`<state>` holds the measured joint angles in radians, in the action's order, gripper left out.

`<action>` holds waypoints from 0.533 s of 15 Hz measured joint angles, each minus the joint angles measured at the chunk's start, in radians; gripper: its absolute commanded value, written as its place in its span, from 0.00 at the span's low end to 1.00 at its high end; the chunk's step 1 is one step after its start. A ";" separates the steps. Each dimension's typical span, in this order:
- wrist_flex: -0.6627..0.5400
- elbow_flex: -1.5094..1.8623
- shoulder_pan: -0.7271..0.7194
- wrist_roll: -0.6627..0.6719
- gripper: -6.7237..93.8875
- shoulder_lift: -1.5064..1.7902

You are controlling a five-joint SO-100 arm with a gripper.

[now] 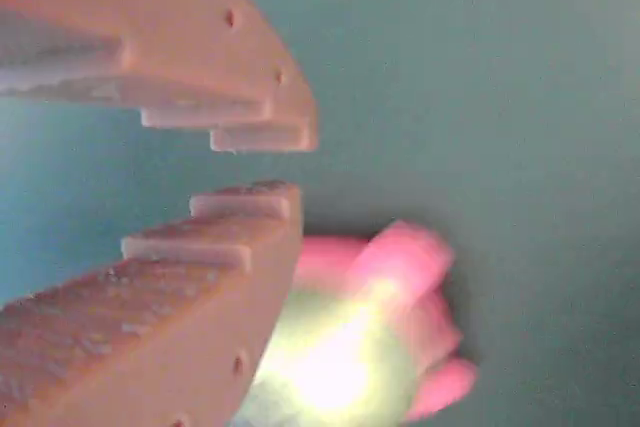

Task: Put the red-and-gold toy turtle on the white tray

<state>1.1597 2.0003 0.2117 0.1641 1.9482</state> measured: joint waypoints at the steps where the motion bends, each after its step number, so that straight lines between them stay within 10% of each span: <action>1: 0.029 -0.152 0.028 0.032 0.07 -0.135; 8: 0.341 -1.042 0.043 0.127 0.07 -0.841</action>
<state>1.5002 0.9587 0.2546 0.2915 1.1075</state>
